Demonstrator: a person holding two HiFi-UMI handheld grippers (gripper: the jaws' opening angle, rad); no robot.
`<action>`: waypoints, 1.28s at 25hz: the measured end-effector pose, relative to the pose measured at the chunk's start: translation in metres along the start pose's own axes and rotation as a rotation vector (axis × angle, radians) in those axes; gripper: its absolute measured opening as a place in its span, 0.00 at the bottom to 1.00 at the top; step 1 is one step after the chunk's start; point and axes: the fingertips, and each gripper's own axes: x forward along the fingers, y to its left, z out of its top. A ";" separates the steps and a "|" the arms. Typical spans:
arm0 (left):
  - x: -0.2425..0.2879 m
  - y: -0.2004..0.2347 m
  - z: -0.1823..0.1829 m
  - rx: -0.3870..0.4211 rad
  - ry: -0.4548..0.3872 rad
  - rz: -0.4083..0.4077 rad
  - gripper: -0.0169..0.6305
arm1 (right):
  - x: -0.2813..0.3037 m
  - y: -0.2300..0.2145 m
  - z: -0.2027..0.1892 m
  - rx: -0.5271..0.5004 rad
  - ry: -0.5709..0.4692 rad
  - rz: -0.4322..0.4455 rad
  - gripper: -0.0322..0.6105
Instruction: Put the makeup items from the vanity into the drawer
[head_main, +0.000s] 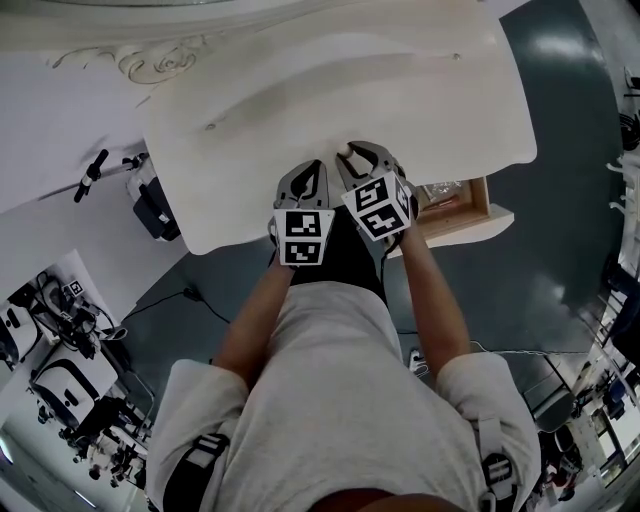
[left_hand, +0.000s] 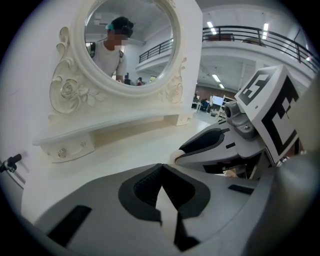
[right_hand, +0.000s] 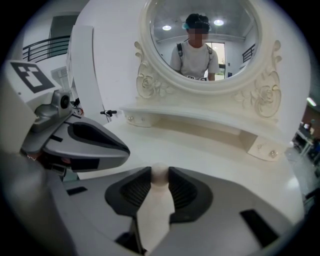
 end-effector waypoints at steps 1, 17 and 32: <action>0.000 -0.004 0.000 0.007 0.001 -0.008 0.03 | -0.003 -0.001 -0.002 0.006 -0.003 -0.007 0.23; 0.012 -0.073 0.002 0.132 0.011 -0.151 0.04 | -0.061 -0.033 -0.048 0.131 -0.016 -0.151 0.23; 0.020 -0.167 -0.012 0.271 0.046 -0.306 0.03 | -0.122 -0.058 -0.127 0.298 -0.010 -0.282 0.23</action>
